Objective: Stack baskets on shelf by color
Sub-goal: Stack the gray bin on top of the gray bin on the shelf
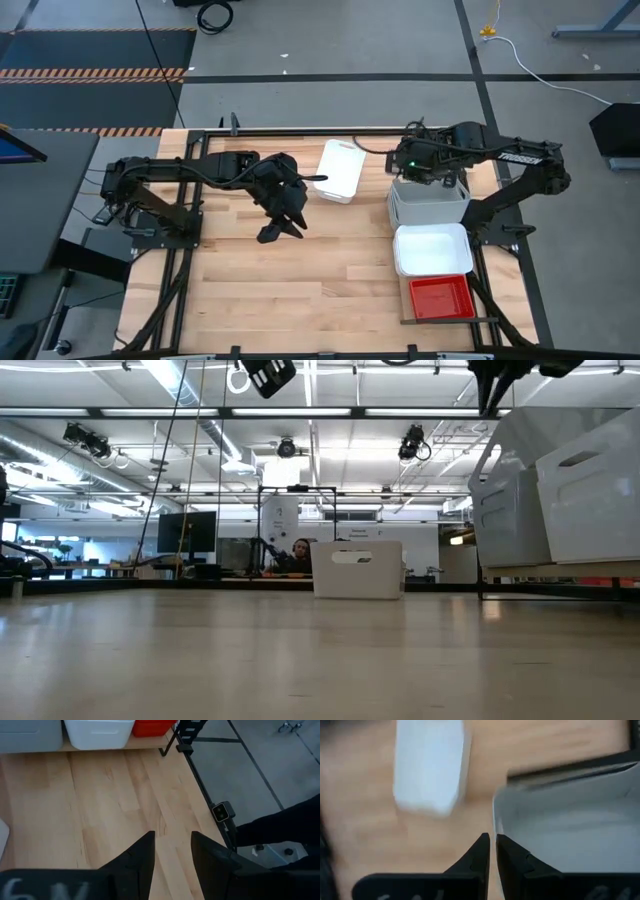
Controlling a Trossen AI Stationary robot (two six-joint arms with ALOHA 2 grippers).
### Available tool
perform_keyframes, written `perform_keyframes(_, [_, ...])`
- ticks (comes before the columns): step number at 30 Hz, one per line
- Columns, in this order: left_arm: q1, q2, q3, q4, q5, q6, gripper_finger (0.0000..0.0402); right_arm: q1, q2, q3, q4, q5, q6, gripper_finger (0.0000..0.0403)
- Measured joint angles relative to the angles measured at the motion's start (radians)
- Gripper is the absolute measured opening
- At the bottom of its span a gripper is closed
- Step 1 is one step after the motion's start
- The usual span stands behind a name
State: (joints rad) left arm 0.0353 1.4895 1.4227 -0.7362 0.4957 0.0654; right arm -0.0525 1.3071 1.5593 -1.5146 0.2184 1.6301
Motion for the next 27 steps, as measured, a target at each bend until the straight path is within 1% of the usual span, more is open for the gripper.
perform_keyframes(2, [0.0,0.0,0.0,-0.003,0.0,0.0,0.0133,-0.003,0.0,0.0,-0.001,-0.119,-0.179,0.0036])
perform_keyframes(4, [0.0,0.0,0.0,-0.003,0.0,0.0,0.0133,0.001,0.0,0.0,-0.008,-0.225,-0.317,0.0036])
perform_keyframes(6, [0.0,0.0,0.0,-0.002,0.0,0.0,0.0133,0.007,0.0,0.0,-0.008,-0.293,-0.423,0.0036])
perform_keyframes(7, [0.0,0.0,0.0,-0.002,0.0,0.0,0.0133,0.009,-0.003,0.0,-0.007,-0.309,-0.467,0.0037])
perform_keyframes(13, [0.0,0.0,0.0,-0.001,-0.004,-0.002,0.0133,-0.008,-0.026,0.0,-0.004,-0.307,-0.761,0.0037])
perform_keyframes(17, [0.0,0.0,0.0,0.001,-0.056,-0.041,0.0133,-0.028,-0.053,0.0,-0.056,-0.318,-0.971,0.0037])
perform_keyframes(20, [0.0,0.0,0.0,-0.003,-0.099,-0.09,0.0133,-0.031,-0.08,0.0,-0.056,-0.349,-1.136,0.0043])
perform_keyframes(23, [0.0,0.0,0.0,-0.006,-0.126,-0.139,0.0133,-0.032,-0.108,0.0,-0.057,-0.363,-1.251,0.0069])
perform_keyframes(27, [-0.006,0.0,0.0,-0.008,-0.164,-0.213,0.0133,-0.037,-0.128,0.0,-0.057,-0.352,-1.364,0.0128])
